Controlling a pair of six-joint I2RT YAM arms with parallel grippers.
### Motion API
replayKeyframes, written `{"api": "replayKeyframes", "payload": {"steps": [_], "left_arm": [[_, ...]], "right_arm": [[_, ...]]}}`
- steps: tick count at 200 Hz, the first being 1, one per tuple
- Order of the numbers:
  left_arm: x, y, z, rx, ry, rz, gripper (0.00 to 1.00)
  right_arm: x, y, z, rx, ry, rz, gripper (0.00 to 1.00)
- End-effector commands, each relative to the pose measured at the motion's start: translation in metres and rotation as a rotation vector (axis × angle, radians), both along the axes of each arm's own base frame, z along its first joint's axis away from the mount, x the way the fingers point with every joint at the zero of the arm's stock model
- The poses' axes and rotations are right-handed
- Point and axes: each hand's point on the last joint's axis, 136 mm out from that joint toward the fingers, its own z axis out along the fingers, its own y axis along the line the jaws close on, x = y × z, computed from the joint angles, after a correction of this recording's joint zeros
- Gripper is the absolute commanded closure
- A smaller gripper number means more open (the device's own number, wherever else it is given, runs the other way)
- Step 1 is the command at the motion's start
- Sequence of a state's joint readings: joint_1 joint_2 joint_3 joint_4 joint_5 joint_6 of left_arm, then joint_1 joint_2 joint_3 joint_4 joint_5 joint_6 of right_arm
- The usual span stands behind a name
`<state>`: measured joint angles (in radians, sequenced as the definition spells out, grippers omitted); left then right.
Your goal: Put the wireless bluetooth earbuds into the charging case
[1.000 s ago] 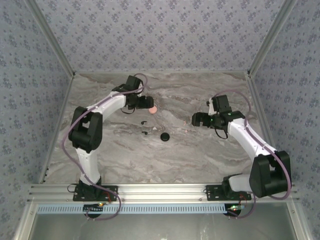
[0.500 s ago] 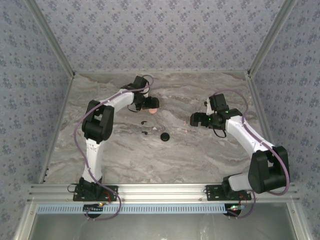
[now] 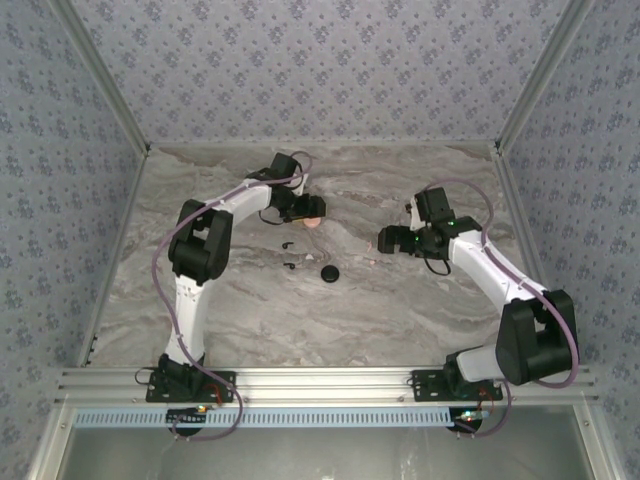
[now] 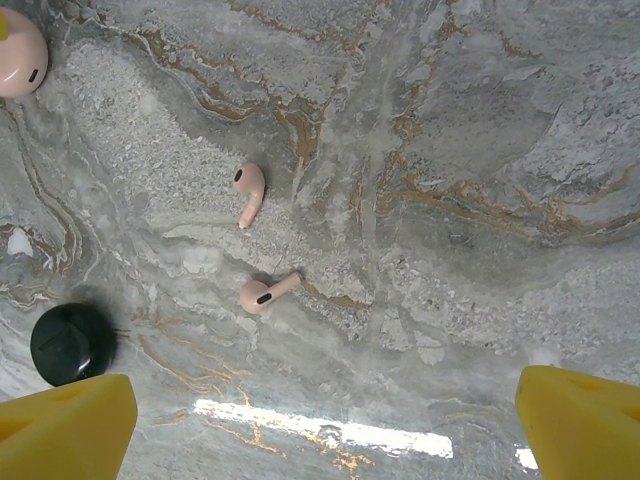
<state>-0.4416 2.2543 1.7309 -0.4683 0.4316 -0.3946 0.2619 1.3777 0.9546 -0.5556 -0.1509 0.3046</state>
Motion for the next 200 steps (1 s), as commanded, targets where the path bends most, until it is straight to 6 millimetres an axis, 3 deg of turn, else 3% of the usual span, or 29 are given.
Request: {"api": "replayKeyframes", "payload": {"steps": [1, 30, 63, 96, 123, 161, 200], "left_arm": [[0.007, -0.018, 0.010, -0.062, -0.014, -0.036, 0.32], [0.012, -0.022, 0.017, -0.075, -0.027, -0.048, 0.31], [0.019, -0.021, 0.043, -0.065, -0.072, -0.039, 0.27], [0.023, 0.006, 0.070, -0.026, -0.105, 0.063, 0.26], [0.016, 0.035, 0.076, -0.054, -0.075, 0.181, 0.28], [-0.007, 0.057, 0.062, -0.088, 0.005, 0.299, 0.36], [-0.015, 0.047, 0.047, -0.168, 0.060, 0.327, 0.42]], "right_arm": [[0.000, 0.006, 0.004, 0.013, 0.018, -0.004, 0.00], [0.002, 0.013, 0.003, 0.034, 0.021, 0.011, 0.00], [0.014, 0.030, 0.005, 0.097, 0.027, 0.044, 0.00], [0.038, 0.053, 0.005, 0.144, 0.047, 0.102, 0.00], [0.067, 0.078, 0.005, 0.188, 0.068, 0.162, 0.02], [0.103, 0.116, -0.005, 0.270, 0.119, 0.245, 0.19], [0.122, 0.150, -0.023, 0.359, 0.203, 0.296, 0.44]]}}
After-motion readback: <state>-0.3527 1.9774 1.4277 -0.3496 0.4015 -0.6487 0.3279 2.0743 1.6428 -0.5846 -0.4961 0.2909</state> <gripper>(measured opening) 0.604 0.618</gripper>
